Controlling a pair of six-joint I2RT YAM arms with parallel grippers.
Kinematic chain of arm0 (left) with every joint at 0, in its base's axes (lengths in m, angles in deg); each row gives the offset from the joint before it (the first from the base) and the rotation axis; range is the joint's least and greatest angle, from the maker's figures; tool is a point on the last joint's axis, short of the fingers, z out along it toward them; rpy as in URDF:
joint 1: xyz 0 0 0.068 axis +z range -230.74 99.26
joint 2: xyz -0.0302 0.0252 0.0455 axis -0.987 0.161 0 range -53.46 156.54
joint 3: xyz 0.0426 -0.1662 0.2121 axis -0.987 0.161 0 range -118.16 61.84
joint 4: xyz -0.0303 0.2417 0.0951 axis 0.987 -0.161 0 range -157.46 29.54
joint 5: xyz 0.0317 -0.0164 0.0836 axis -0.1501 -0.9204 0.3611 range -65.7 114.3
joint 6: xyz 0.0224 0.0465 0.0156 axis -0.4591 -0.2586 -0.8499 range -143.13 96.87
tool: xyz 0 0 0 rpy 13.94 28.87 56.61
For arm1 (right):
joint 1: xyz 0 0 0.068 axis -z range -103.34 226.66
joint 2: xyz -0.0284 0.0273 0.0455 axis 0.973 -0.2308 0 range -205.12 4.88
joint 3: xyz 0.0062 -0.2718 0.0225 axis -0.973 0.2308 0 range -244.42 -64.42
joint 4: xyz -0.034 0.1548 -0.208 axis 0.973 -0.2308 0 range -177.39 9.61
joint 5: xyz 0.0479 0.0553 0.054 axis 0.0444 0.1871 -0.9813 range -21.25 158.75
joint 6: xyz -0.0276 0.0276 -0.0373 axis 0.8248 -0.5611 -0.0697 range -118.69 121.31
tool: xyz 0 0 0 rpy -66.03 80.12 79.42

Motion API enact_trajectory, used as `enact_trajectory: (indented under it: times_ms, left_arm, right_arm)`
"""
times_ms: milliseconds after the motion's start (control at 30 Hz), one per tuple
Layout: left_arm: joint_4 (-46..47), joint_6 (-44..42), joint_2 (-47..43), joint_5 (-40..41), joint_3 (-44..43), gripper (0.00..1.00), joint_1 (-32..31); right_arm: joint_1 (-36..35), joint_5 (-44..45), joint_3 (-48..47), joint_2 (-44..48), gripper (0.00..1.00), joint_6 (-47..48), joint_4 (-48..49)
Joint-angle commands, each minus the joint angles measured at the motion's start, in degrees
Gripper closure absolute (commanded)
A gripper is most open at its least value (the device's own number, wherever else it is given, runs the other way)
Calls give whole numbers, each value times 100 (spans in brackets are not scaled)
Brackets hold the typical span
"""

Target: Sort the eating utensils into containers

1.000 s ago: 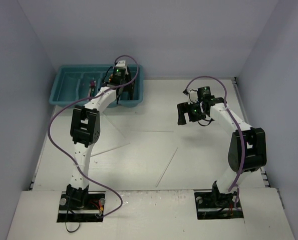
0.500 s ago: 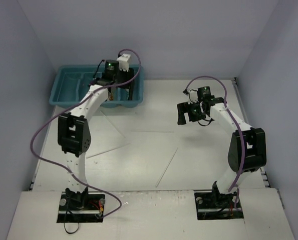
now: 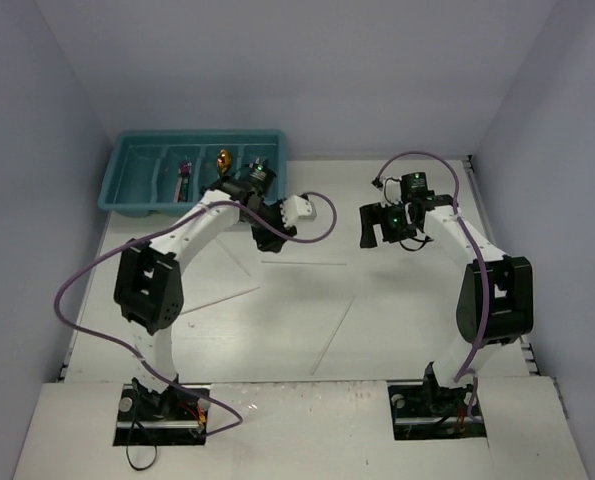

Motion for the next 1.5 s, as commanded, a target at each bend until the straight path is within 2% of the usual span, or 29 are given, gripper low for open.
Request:
enact_trajectory:
  times_ms: [0,133,367,633,1000,1233,1367,1467]
  left_arm:
    - [-1139,-1159,453,225,-447,59,-380]
    - [-1471,-1337,1021,593,-1055,63,-594]
    - [-2256,-1663,1988,844,-2219,65,-668]
    - [-2993,-2261,2572,834,-2733,66,-717]
    - [-3163,-2265,3242,706,-3325,69,-721]
    - [-3155,-1994,3428,610,-3346,78,-755]
    - [-3132,-1630,3404,562,-3099,88,-802]
    - [-2870,-1320,3256,544,-2723,92,-823]
  right_arm:
    - [335,-65,-20,237,14,65,21]
    - [652,-185,45,368,14,27,21]
    - [789,-302,285,481,14,13,21]
    - [814,-375,381,526,14,6,21]
    - [834,-417,445,596,14,13,21]
    - [841,-409,464,683,15,29,12]
    - [834,-418,453,693,15,39,3]
    - [834,-431,440,693,15,39,-5]
